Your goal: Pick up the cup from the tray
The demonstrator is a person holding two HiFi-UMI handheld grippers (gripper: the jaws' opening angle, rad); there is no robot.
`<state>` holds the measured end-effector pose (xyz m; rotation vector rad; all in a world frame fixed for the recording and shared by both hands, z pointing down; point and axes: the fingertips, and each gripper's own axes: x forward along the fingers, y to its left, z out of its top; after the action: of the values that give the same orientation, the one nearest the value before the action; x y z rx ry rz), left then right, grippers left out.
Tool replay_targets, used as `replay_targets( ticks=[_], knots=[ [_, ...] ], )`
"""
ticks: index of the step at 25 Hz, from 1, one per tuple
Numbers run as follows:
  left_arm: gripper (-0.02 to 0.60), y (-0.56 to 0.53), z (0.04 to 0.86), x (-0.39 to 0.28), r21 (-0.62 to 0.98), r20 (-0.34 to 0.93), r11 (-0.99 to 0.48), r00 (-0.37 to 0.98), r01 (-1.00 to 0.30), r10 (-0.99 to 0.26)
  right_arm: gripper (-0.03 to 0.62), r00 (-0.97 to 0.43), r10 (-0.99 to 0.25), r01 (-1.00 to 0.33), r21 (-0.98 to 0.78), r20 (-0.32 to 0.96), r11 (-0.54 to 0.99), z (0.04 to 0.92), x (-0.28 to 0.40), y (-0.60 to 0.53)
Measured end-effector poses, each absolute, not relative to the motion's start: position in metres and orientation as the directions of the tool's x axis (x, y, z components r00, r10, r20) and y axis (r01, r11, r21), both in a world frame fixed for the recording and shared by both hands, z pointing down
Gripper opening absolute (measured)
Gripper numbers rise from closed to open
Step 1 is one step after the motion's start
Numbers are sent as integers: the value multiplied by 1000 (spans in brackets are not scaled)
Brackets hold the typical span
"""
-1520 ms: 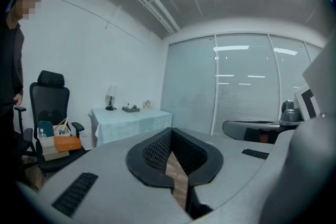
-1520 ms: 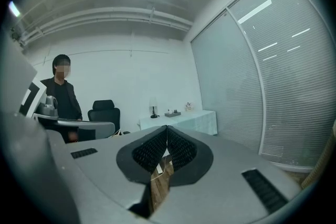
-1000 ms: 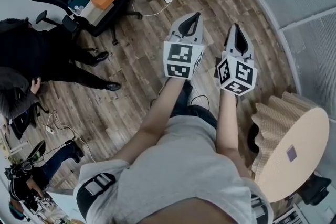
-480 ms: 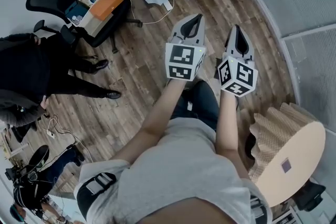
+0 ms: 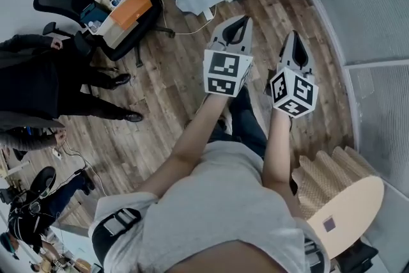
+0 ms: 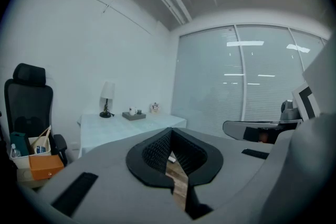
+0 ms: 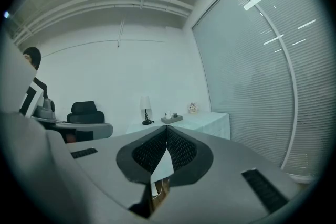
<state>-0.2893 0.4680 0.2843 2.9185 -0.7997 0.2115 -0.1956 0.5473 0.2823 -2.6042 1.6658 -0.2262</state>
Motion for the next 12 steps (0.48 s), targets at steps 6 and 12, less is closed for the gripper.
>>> replay_targets(
  ticks=[6,12],
  knots=[
    [6,428,284,-240,73,161,-833,831,-548,-532,8,368,-925,-920,-105,94,-377,276,-146,502],
    [6,397,285,-191,67,168,-813,810,-579,-563,8,332,-939,-935,-105,90,-340,276,-95,466]
  ],
)
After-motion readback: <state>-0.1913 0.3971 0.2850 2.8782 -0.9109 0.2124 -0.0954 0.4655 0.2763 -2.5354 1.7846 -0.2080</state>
